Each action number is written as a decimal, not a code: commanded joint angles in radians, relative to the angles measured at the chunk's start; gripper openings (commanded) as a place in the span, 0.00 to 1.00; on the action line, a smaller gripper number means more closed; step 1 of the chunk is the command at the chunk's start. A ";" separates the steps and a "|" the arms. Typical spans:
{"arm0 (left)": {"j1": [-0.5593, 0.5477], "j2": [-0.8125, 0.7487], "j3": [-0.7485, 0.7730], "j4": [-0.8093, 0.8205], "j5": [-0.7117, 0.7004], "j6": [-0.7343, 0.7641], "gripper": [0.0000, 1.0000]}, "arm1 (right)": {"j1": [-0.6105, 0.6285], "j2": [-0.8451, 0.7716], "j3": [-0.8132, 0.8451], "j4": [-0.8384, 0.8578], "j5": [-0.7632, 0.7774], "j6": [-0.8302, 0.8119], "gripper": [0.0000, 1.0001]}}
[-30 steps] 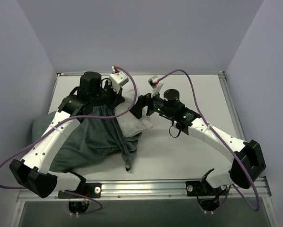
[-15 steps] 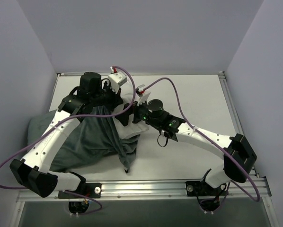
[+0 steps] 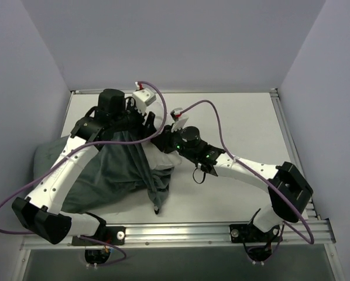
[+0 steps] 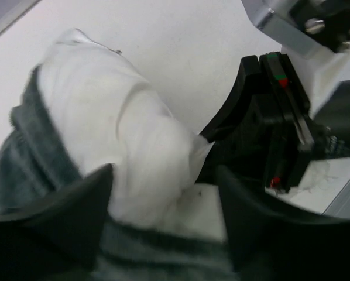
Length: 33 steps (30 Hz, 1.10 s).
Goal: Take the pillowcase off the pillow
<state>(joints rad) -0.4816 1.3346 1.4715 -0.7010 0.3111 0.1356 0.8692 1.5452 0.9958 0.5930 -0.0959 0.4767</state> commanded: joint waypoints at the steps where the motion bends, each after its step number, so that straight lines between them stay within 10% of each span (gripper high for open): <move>1: 0.004 -0.052 0.121 -0.025 -0.051 0.038 0.94 | -0.097 -0.078 -0.135 -0.030 0.039 0.088 0.00; 11: 0.435 -0.159 0.064 -0.560 0.023 0.415 0.94 | -0.357 -0.289 -0.141 -0.254 0.038 -0.016 0.00; 18: 0.834 -0.235 -0.186 -0.891 0.097 0.974 0.94 | -0.536 -0.298 -0.088 -0.351 -0.065 -0.064 0.00; 24: 1.053 -0.216 -0.375 -0.861 0.009 1.226 0.94 | -0.539 -0.269 -0.023 -0.387 -0.057 -0.093 0.00; 33: 1.006 -0.227 -0.414 -0.824 0.290 1.220 0.94 | -0.539 -0.264 -0.033 -0.381 -0.039 -0.075 0.00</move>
<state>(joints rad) 0.5461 1.1305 1.0763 -1.3243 0.4812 1.3003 0.3340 1.2945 0.9207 0.1562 -0.1638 0.3950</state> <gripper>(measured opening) 0.938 0.141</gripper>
